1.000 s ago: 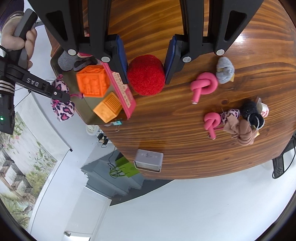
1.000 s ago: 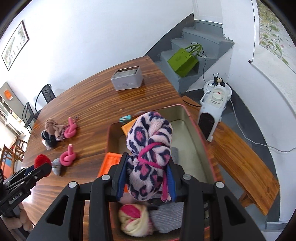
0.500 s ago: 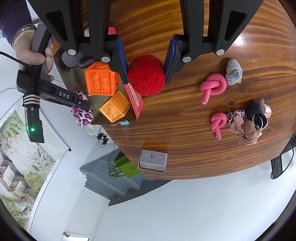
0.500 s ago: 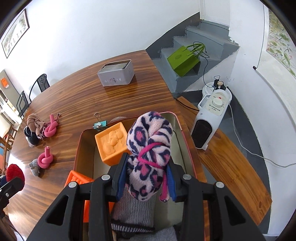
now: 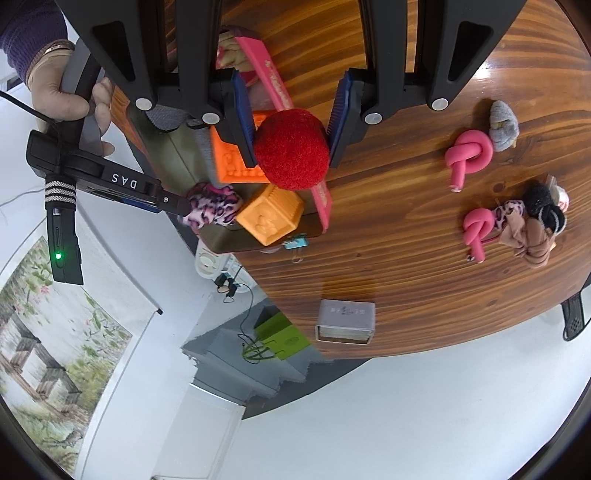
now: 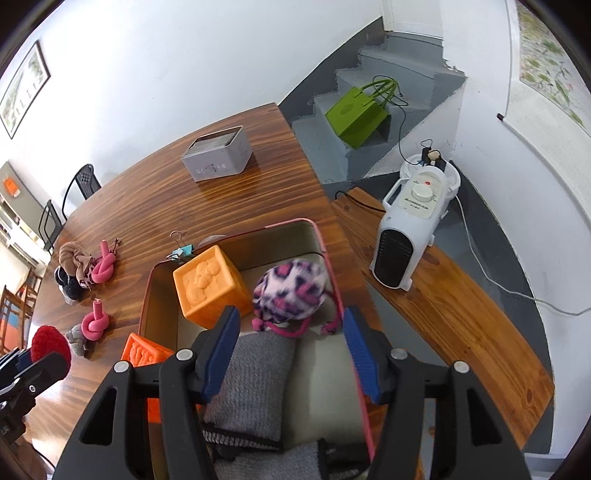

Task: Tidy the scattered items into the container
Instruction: 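Carry the red pompom and leopard-print sock over the pink box with both tools, then open both tools to drop the pompom and leopard sock into the box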

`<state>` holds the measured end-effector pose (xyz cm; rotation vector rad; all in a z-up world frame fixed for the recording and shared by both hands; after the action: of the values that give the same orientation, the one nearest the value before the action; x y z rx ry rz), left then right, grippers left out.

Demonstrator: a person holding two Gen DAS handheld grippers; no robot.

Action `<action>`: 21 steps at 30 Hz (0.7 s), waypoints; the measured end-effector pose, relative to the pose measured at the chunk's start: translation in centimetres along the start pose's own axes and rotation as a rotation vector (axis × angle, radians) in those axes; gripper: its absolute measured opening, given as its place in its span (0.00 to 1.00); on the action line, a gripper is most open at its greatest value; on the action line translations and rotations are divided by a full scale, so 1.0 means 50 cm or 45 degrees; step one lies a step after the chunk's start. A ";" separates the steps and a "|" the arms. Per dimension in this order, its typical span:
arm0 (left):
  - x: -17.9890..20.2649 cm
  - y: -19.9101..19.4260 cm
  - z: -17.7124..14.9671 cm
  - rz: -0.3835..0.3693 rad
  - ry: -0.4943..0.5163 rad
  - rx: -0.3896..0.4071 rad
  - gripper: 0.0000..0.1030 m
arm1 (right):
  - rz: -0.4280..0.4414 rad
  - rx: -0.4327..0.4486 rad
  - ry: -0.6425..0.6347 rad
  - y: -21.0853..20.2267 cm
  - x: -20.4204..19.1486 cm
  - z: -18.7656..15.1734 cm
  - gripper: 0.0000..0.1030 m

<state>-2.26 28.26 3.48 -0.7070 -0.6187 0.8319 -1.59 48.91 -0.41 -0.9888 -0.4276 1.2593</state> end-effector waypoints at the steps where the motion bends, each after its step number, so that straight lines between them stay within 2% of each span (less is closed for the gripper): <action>1: 0.009 0.002 0.004 -0.010 0.011 0.000 0.37 | 0.000 0.004 0.015 -0.006 0.009 -0.002 0.60; 12: 0.136 0.046 0.042 -0.147 0.161 -0.007 0.37 | -0.026 0.091 0.156 -0.096 0.086 -0.023 0.61; 17: 0.191 0.079 0.048 -0.200 0.216 -0.045 0.37 | -0.039 0.126 0.189 -0.124 0.103 -0.024 0.60; 20: 0.207 0.096 0.051 -0.206 0.216 -0.080 0.46 | -0.047 0.134 0.204 -0.133 0.112 -0.028 0.60; 21: 0.210 0.101 0.050 -0.208 0.213 -0.092 0.58 | -0.050 0.135 0.210 -0.135 0.115 -0.029 0.60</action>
<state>-0.74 40.06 3.41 -0.7724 -0.5495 0.5953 5.20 53.79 2.90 -0.9811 -0.2490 1.1438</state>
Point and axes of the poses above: each gripper's, at about its wrist camera, not at the fingertips, and y roughly the way its jaws point, x to its right, z to its top, the point moved 1 cm from there along y, roughly the way its jaws point, and after that the axes turned 4 degrees about y, right-handed, at the moved point
